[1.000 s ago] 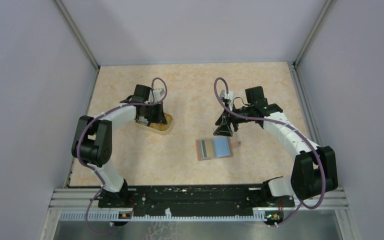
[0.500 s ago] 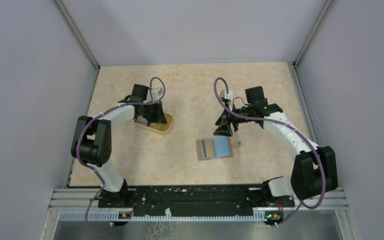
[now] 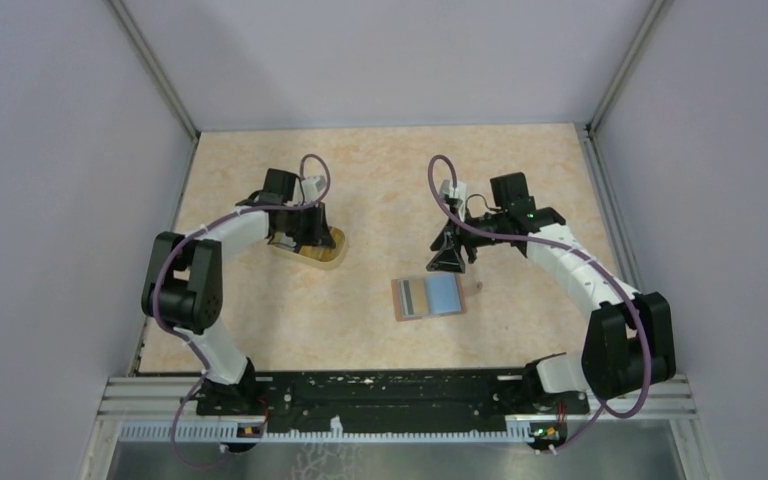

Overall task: Put the credit cards into the card holder
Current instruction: Pick up the credit card from the storage box.

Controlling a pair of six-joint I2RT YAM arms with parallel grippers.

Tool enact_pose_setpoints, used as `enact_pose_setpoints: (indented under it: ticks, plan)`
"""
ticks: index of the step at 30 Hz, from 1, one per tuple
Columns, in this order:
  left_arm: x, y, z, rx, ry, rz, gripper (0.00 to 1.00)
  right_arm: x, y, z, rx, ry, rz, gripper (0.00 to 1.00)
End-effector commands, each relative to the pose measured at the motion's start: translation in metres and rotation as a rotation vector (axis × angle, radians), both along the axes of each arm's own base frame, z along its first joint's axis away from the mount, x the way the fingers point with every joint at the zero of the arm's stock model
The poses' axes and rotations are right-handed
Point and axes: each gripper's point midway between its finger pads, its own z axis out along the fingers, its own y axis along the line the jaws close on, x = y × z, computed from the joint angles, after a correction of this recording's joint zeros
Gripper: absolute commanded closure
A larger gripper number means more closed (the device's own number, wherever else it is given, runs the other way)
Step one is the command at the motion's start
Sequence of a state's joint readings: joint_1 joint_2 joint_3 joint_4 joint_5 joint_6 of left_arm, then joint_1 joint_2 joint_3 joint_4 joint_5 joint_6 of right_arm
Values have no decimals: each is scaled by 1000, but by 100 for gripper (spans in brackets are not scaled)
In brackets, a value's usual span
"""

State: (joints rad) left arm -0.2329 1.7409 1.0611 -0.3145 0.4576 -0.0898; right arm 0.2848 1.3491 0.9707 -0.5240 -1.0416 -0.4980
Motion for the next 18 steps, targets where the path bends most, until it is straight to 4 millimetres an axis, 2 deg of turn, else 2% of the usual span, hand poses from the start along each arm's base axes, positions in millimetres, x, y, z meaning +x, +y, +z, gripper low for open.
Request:
enact_pose_setpoints:
  ticks: [1, 11, 12, 16, 18]
  plan:
    - [0, -8, 1, -48, 11, -31, 78, 4, 2, 25, 44, -88, 19, 40]
    - [-1, -6, -15, -29, 63, -30, 75, 5, 1, 26, 47, -92, 16, 40]
    - [0, -6, -14, -27, 61, -29, 77, 4, 1, 25, 47, -90, 16, 40]
    - [2, -6, -8, -28, 45, -22, 97, 5, 0, 26, 47, -91, 15, 40]
    - [4, -5, 0, -28, 19, -14, 100, 5, 0, 26, 47, -93, 14, 40]
